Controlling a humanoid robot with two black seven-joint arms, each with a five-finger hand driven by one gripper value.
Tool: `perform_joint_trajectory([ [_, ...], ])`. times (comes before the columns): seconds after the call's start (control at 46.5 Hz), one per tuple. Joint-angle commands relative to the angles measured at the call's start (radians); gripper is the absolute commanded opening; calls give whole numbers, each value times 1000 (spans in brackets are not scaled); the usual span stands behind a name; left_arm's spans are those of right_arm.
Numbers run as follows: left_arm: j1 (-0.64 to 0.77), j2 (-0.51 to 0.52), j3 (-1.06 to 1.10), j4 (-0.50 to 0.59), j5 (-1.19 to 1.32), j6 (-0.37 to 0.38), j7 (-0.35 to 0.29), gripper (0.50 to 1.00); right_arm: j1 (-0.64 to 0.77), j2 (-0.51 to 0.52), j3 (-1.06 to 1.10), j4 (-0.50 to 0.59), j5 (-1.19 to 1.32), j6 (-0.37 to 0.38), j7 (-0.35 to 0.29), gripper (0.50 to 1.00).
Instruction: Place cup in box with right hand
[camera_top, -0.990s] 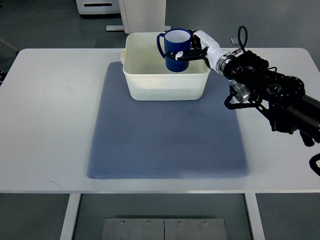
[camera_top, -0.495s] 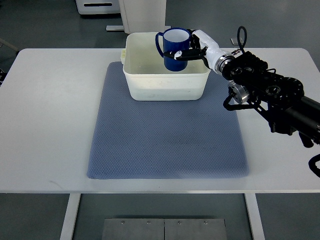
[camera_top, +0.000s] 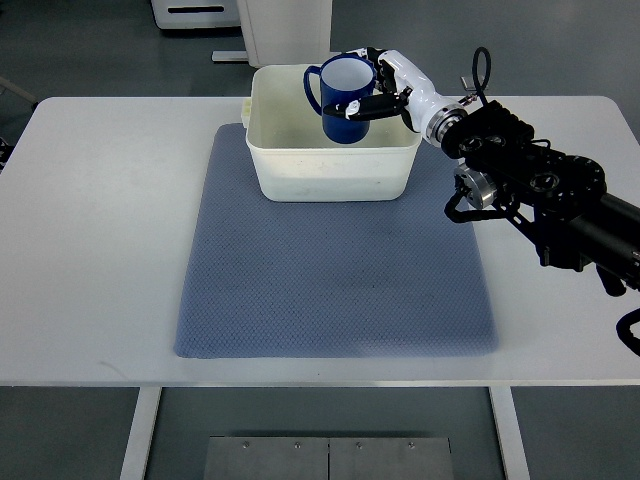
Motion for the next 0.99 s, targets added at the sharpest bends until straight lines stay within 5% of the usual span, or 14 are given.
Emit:
perform_joint_trajectory([
  [0.0, 0, 0, 1, 0, 0, 0, 0, 1000, 0, 0, 0, 2, 1, 0, 0, 1000],
  [0.56, 0, 0, 1, 0, 0, 0, 0, 1000, 23, -20, 46, 2, 1, 0, 0, 1000],
  [0.969, 0, 0, 1, 0, 0, 0, 0, 1000, -13, -147, 209, 0, 43, 8, 0, 1000],
])
